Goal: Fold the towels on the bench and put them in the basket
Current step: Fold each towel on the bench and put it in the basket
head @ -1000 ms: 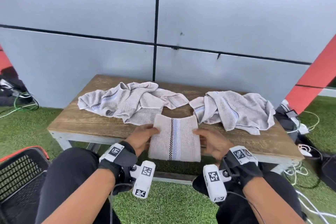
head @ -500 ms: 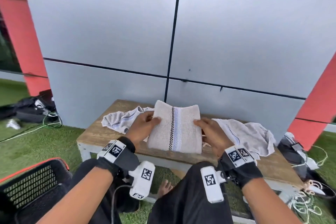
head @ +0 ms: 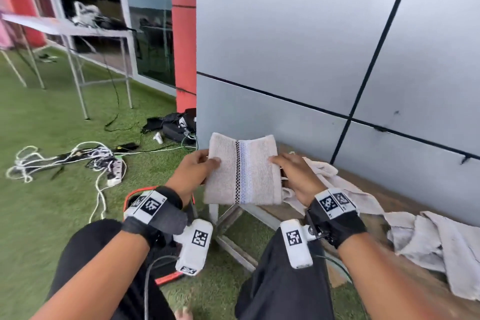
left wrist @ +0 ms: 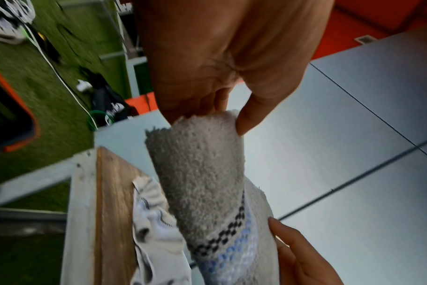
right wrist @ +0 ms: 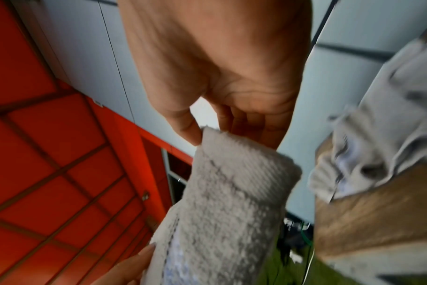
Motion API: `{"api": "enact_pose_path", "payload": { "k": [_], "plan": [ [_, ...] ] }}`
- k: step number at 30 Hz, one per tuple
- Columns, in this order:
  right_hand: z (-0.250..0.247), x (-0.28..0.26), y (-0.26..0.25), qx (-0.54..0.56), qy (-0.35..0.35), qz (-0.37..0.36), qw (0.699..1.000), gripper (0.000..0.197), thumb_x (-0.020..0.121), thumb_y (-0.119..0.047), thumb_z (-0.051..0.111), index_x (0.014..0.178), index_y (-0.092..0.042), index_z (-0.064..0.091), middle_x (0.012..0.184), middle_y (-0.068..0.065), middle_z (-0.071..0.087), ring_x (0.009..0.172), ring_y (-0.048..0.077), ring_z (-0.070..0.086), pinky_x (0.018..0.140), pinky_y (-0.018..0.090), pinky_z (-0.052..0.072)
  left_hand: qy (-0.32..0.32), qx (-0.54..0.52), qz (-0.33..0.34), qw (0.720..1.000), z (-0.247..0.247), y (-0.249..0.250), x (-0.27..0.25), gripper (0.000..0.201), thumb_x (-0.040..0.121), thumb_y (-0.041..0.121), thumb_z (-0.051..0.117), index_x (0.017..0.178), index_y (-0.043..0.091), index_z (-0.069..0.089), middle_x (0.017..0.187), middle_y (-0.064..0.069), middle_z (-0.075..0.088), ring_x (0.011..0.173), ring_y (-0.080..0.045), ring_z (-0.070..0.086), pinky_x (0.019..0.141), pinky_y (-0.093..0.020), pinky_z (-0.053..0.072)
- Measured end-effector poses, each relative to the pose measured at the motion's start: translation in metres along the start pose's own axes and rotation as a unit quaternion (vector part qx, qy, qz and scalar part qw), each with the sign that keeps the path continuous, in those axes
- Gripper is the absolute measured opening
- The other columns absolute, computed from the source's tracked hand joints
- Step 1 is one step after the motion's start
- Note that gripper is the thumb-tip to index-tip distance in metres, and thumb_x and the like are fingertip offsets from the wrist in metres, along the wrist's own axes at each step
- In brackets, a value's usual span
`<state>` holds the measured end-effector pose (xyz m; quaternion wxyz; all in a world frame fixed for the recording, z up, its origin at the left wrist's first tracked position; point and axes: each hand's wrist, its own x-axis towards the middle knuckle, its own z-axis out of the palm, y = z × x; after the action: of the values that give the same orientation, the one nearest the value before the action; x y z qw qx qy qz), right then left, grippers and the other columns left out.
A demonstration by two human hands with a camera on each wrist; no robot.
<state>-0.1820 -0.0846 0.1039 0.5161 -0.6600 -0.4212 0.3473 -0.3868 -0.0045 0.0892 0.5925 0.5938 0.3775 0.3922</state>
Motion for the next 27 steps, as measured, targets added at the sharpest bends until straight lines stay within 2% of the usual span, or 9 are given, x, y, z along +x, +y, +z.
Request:
{"api": "enact_pose_path", "payload": {
  "k": [4,10,12,14,17,19,23,25,27],
  "plan": [
    [0.053,0.025,-0.004,0.002,-0.086,0.007,0.996,0.013,0.092,-0.021,0.054,0.087,-0.021,0.066,0.088,-0.001,0.070,0.085,0.016,0.064,0.075,0.032,0.048,0.069,0.005,-0.021,0.997,-0.050,-0.010,-0.007,0.013,0.092,0.010,0.054,0.105,0.010,0.056,0.098,-0.004,0.064,0.086,-0.016,0.061,0.072,-0.028,0.050],
    [0.133,0.060,0.004,-0.027,-0.176,0.015,0.984,0.016,0.092,-0.021,0.053,0.096,-0.012,0.065,0.100,0.008,0.069,0.094,0.022,0.063,0.086,0.040,0.051,0.167,0.020,-0.070,0.983,-0.117,-0.039,-0.006,0.018,0.092,0.010,0.055,0.109,0.007,0.057,0.107,-0.013,0.064,0.094,-0.026,0.063,0.083,-0.041,0.053],
    [0.158,0.074,0.012,-0.035,-0.191,0.031,0.981,0.016,0.091,-0.022,0.054,0.097,-0.011,0.065,0.103,0.008,0.068,0.094,0.020,0.062,0.087,0.041,0.050,0.183,0.028,-0.084,0.979,-0.135,-0.051,-0.001,0.015,0.092,0.010,0.055,0.107,0.009,0.059,0.108,-0.013,0.065,0.095,-0.027,0.063,0.088,-0.044,0.052],
    [0.179,0.086,0.021,-0.042,-0.199,0.049,0.978,0.011,0.091,-0.023,0.054,0.090,-0.017,0.063,0.097,0.000,0.067,0.090,0.014,0.060,0.078,0.034,0.049,0.187,0.030,-0.099,0.977,-0.149,-0.062,0.008,0.015,0.092,0.010,0.055,0.106,0.010,0.060,0.108,-0.012,0.066,0.094,-0.025,0.064,0.088,-0.042,0.052],
    [0.215,0.114,0.047,-0.060,-0.186,0.089,0.977,0.012,0.089,-0.024,0.055,0.080,-0.019,0.062,0.093,0.001,0.067,0.093,0.019,0.061,0.089,0.040,0.048,0.201,0.027,-0.132,0.970,-0.171,-0.089,0.029,0.017,0.091,0.008,0.054,0.108,0.008,0.060,0.108,-0.012,0.066,0.095,-0.027,0.063,0.088,-0.041,0.051],
    [0.234,0.129,0.069,-0.085,-0.177,0.115,0.974,0.016,0.088,-0.023,0.053,0.076,-0.013,0.059,0.083,0.003,0.063,0.086,0.021,0.058,0.087,0.038,0.045,0.214,0.021,-0.168,0.962,-0.181,-0.114,0.046,0.019,0.091,0.009,0.055,0.109,0.008,0.060,0.106,-0.013,0.066,0.095,-0.028,0.064,0.087,-0.042,0.052],
    [0.273,0.159,0.135,-0.155,-0.170,0.170,0.958,0.023,0.088,-0.022,0.049,0.066,-0.014,0.045,0.061,0.003,0.039,0.063,0.018,0.041,0.059,0.029,0.029,0.207,0.043,-0.274,0.938,-0.197,-0.189,0.085,0.011,0.085,0.008,0.058,0.077,0.008,0.064,0.086,-0.015,0.067,0.081,-0.028,0.064,0.079,-0.039,0.052],
    [0.290,0.173,0.172,-0.182,-0.164,0.198,0.949,0.031,0.089,-0.019,0.047,0.060,-0.015,0.036,0.056,0.002,0.030,0.056,0.017,0.032,0.054,0.031,0.021,0.209,0.060,-0.318,0.923,-0.202,-0.233,0.104,0.024,0.083,0.004,0.055,0.059,0.007,0.055,0.076,-0.017,0.058,0.073,-0.027,0.056,0.069,-0.038,0.046],
    [0.305,0.188,0.209,-0.210,-0.165,0.228,0.936,0.036,0.089,-0.017,0.047,0.056,-0.014,0.034,0.055,0.002,0.031,0.052,0.018,0.031,0.053,0.032,0.020,0.209,0.076,-0.351,0.909,-0.204,-0.270,0.122,0.026,0.083,0.002,0.052,0.058,0.009,0.051,0.075,-0.016,0.054,0.070,-0.024,0.051,0.069,-0.037,0.042]
  ]
}}
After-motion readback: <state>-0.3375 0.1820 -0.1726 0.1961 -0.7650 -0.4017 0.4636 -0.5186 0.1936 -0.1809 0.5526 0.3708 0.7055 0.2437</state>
